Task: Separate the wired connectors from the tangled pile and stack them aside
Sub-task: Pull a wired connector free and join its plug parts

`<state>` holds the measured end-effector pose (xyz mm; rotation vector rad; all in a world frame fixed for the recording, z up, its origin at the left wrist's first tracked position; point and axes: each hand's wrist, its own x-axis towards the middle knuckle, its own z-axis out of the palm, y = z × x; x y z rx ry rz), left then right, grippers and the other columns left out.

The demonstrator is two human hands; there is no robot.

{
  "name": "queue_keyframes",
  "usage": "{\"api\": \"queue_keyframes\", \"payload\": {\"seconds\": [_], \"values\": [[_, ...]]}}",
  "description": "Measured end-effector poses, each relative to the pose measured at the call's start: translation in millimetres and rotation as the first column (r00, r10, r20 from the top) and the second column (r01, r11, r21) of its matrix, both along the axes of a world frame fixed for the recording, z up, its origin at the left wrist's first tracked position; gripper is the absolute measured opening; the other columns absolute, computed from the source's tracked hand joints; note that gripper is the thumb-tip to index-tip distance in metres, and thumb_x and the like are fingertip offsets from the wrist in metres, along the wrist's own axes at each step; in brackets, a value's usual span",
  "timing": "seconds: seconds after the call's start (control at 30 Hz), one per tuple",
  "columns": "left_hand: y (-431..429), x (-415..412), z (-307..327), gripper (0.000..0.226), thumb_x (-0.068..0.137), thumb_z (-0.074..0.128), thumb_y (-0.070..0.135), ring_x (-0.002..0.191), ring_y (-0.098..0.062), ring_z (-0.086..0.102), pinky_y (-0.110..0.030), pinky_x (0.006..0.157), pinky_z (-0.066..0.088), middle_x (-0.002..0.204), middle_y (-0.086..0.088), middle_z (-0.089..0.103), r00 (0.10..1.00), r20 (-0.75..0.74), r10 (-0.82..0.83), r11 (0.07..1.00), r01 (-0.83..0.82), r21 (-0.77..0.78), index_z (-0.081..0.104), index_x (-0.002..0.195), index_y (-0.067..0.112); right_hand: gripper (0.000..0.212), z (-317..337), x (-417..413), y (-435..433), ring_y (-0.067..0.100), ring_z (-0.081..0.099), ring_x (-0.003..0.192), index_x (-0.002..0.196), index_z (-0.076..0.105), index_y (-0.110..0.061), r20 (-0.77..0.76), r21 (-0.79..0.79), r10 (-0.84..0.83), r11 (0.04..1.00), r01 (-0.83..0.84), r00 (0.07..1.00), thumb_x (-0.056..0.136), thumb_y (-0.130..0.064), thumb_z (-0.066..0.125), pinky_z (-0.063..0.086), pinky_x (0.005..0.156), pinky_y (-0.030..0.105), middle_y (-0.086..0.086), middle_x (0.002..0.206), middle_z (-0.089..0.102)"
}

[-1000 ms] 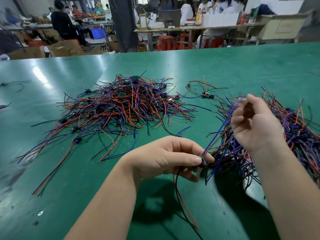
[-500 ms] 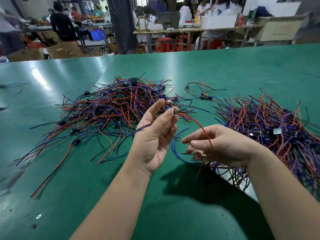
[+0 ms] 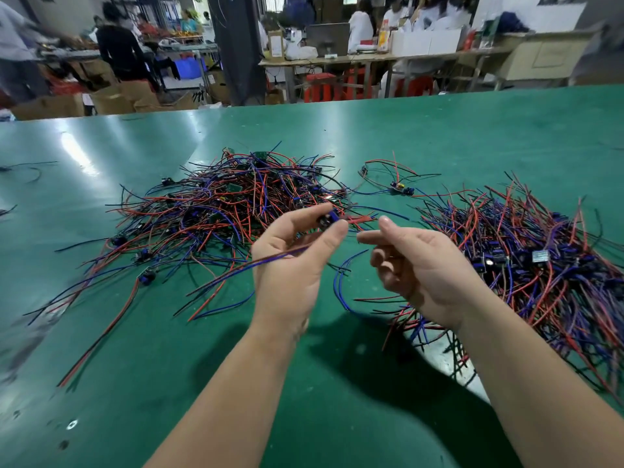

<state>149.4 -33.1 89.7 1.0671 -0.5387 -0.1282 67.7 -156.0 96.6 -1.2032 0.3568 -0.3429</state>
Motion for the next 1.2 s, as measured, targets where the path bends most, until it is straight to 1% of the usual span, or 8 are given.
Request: {"api": "queue_keyframes", "payload": {"seconds": [0.17,0.27,0.37,0.53,0.63,0.77,1.03,1.2], "values": [[1,-10,-10,0.036,0.073,0.080,0.008,0.078,-0.010,0.066,-0.025,0.075,0.051,0.096,-0.001,0.071,0.928,0.356,-0.112,0.943,-0.015,0.333,0.070,0.105,0.020,0.019,0,1,2,0.002,0.046,0.044,0.066,0.073,-0.009,0.104,0.074,0.010,0.997,-0.018,0.995,0.066,-0.027,0.068,0.042,0.044,0.011,-0.002,0.058,0.060],[4,-5,-7,0.053,0.076,0.066,-0.012,0.099,-0.007,0.066,-0.021,0.090,0.050,0.113,0.002,0.067,0.840,0.459,-0.290,0.876,0.040,0.480,0.064,0.121,0.017,0.016,5,-3,-11,0.001,0.043,0.038,0.069,0.065,-0.003,0.072,0.080,-0.119,0.990,0.113,0.990,0.065,-0.018,0.068,0.038,0.038,0.010,-0.002,0.053,0.058],[6,-5,-3,0.051,0.083,0.053,-0.018,0.104,-0.005,0.065,-0.019,0.092,0.049,0.108,0.004,0.070,0.878,0.249,-0.408,0.827,0.239,0.510,0.063,0.119,0.017,0.018,7,-7,-20,0.002,0.044,0.036,0.069,0.059,-0.003,0.030,-0.014,-0.178,0.984,0.179,0.983,0.064,-0.017,0.069,0.037,0.036,0.010,-0.005,0.048,0.054],[1,-12,-5,0.027,0.070,0.074,0.015,0.072,-0.014,0.070,-0.026,0.068,0.059,0.079,-0.006,0.074,0.909,-0.203,-0.364,0.847,0.414,0.335,0.069,0.096,0.009,0.007,3,-8,-17,0.004,0.049,0.040,0.059,0.072,-0.012,-0.028,-0.153,-0.046,0.987,0.041,0.999,0.060,-0.019,0.072,0.041,0.040,0.011,-0.001,0.053,0.060],[-2,-15,-7,0.006,0.078,0.073,0.004,0.059,-0.010,0.067,-0.022,0.060,0.057,0.068,-0.005,0.071,0.909,-0.239,-0.342,0.819,0.413,0.398,0.071,0.082,0.008,0.009,-1,-5,-12,0.006,0.049,0.043,0.059,0.071,-0.010,-0.028,-0.240,-0.042,0.970,0.034,0.999,0.058,-0.018,0.073,0.037,0.042,0.013,0.002,0.054,0.059],[2,-10,-4,0.009,0.077,0.074,0.002,0.053,-0.009,0.065,-0.021,0.055,0.055,0.062,-0.006,0.068,0.883,-0.293,-0.366,0.770,0.464,0.437,0.068,0.073,0.007,0.016,2,-7,-18,0.006,0.052,0.039,0.065,0.062,-0.007,-0.030,-0.215,-0.134,0.969,0.125,0.990,0.058,-0.017,0.073,0.039,0.037,0.013,-0.001,0.049,0.058],[7,-10,-5,0.010,0.077,0.076,0.005,0.056,-0.011,0.066,-0.020,0.054,0.053,0.061,-0.006,0.069,0.801,-0.314,-0.510,0.514,0.577,0.635,0.069,0.070,0.008,0.013,9,-18,-51,0.009,0.061,0.045,0.084,0.059,-0.001,-0.003,-0.064,-0.468,0.882,0.467,0.884,0.079,-0.005,0.070,0.047,0.041,0.014,0.009,0.062,0.062],[8,-9,-8,0.014,0.076,0.078,0.007,0.055,-0.011,0.065,-0.020,0.053,0.052,0.058,-0.004,0.068,0.822,-0.271,-0.501,0.471,0.521,0.712,0.067,0.068,0.010,0.011,6,-18,-54,0.010,0.062,0.044,0.081,0.061,-0.005,-0.047,-0.154,-0.449,0.886,0.437,0.893,0.082,-0.011,0.070,0.047,0.040,0.016,0.002,0.052,0.065]]}}
